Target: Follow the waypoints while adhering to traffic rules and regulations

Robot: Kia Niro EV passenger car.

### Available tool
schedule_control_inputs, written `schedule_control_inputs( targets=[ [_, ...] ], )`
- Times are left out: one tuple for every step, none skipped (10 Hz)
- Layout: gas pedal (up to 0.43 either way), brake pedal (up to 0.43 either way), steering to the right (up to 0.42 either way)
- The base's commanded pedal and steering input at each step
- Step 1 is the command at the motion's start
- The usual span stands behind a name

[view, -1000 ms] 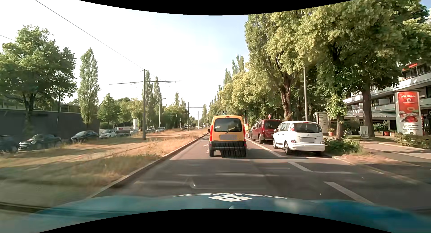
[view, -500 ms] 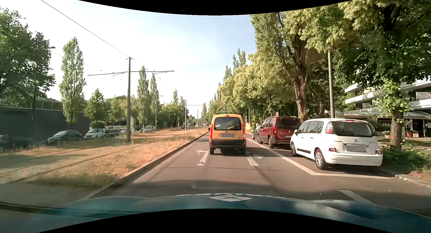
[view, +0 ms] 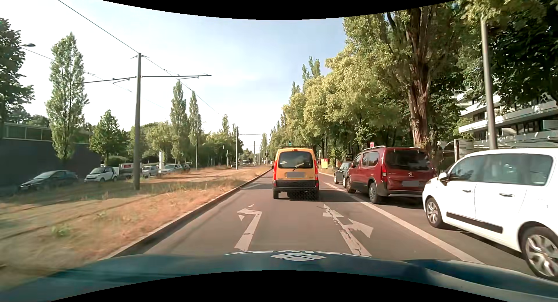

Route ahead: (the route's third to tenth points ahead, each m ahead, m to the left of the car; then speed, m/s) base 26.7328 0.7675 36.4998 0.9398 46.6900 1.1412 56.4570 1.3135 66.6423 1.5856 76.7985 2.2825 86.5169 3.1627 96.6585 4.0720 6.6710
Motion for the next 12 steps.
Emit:
schedule_control_inputs(
  targets=[
    [0.157, 0.0, -0.002],
    [0.157, 0.0, -0.002],
    [0.157, 0.0, -0.002],
    [0.157, 0.0, -0.001],
    [0.169, 0.0, -0.001],
    [0.189, 0.0, -0.001],
    [0.189, 0.0, 0.001],
    [0.197, 0.0, 0.003],
    [0.197, 0.0, 0.003],
    [0.197, 0.0, 0.006],
    [0.197, 0.0, 0.01],
    [0.197, 0.0, 0.016]
  ],
)
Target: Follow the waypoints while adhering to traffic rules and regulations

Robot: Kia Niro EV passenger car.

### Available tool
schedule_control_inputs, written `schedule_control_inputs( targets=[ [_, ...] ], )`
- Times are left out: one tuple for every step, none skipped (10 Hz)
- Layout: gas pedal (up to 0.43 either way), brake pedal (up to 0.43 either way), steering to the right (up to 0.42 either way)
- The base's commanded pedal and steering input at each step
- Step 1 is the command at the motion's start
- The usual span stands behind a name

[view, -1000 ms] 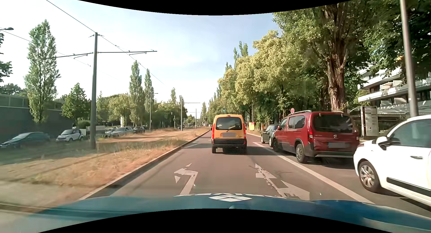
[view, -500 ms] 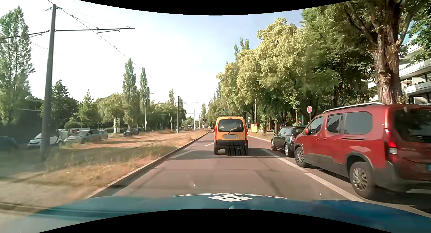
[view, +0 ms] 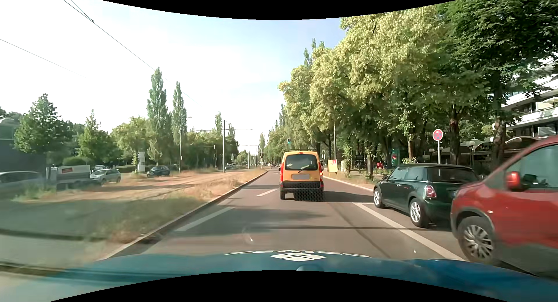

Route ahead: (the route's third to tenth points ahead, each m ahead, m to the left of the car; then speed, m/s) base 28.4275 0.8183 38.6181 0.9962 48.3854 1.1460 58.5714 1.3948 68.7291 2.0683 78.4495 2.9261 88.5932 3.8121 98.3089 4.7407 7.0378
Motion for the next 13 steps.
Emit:
schedule_control_inputs(
  targets=[
    [0.177, 0.0, 0.022],
    [0.138, 0.0, 0.03],
    [0.087, 0.0, 0.036],
    [0.0, 0.0, 0.043],
    [0.0, 0.0, 0.048],
    [0.0, 0.0, 0.049],
    [0.0, 0.0, 0.051],
    [0.0, 0.0, 0.053],
    [0.0, 0.0, 0.054],
    [0.047, 0.0, 0.054],
    [0.087, 0.0, 0.054],
    [0.118, 0.0, 0.054],
    [0.118, 0.0, 0.054]
  ],
)
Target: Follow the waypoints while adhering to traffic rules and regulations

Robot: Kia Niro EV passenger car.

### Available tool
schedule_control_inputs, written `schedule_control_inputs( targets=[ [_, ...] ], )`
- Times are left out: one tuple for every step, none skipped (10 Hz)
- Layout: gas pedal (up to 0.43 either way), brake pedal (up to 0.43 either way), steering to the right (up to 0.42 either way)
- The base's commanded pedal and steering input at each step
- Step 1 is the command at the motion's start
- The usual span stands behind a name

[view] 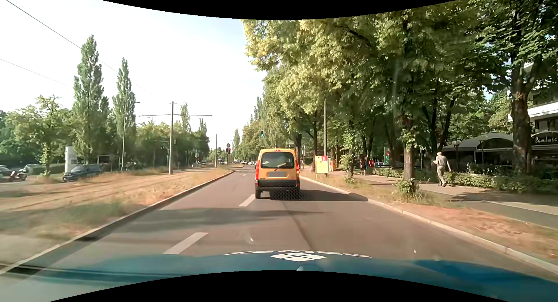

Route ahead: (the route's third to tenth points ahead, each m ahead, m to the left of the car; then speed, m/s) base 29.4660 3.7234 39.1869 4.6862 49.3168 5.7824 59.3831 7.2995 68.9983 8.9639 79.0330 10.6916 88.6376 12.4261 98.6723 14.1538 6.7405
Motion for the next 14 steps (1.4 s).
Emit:
schedule_control_inputs(
  targets=[
    [0.118, 0.0, 0.054],
    [0.118, 0.0, 0.053],
    [0.118, 0.0, 0.051],
    [0.118, 0.0, 0.048],
    [0.118, 0.0, 0.038],
    [0.118, 0.0, 0.024],
    [0.13, 0.0, 0.014],
    [0.15, 0.0, 0.0],
    [0.15, 0.0, -0.013],
    [0.15, 0.0, -0.022],
    [0.15, 0.0, -0.034],
    [0.15, 0.0, -0.048],
    [0.138, 0.0, -0.066],
    [0.118, 0.0, -0.079]
  ],
)
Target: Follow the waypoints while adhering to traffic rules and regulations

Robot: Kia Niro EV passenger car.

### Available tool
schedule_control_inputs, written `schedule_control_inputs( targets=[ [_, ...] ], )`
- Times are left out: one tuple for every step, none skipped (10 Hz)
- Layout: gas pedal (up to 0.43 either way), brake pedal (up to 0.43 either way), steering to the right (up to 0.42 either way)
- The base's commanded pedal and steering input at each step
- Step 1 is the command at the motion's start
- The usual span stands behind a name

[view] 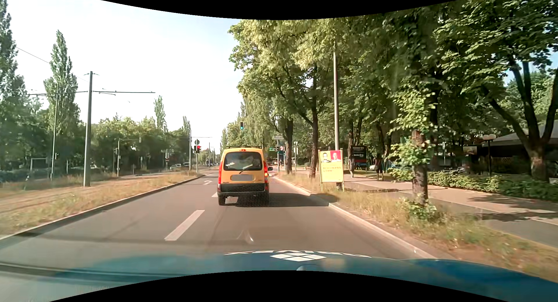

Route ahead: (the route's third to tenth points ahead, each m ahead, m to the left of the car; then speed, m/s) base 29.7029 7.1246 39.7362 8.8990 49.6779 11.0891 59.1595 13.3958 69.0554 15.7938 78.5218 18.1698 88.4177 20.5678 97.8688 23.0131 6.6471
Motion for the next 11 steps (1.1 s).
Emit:
schedule_control_inputs(
  targets=[
    [0.0, 0.0, -0.093],
    [0.0, 0.0, -0.097],
    [0.0, 0.0, -0.098],
    [0.0, 0.0, -0.096],
    [0.0, 0.0, -0.092],
    [0.0, 0.0, -0.084],
    [0.0, 0.0, -0.076],
    [0.0, 0.037, -0.069],
    [0.0, 0.037, -0.059],
    [0.0, 0.061, -0.044],
    [0.0, 0.098, -0.029]
  ],
)
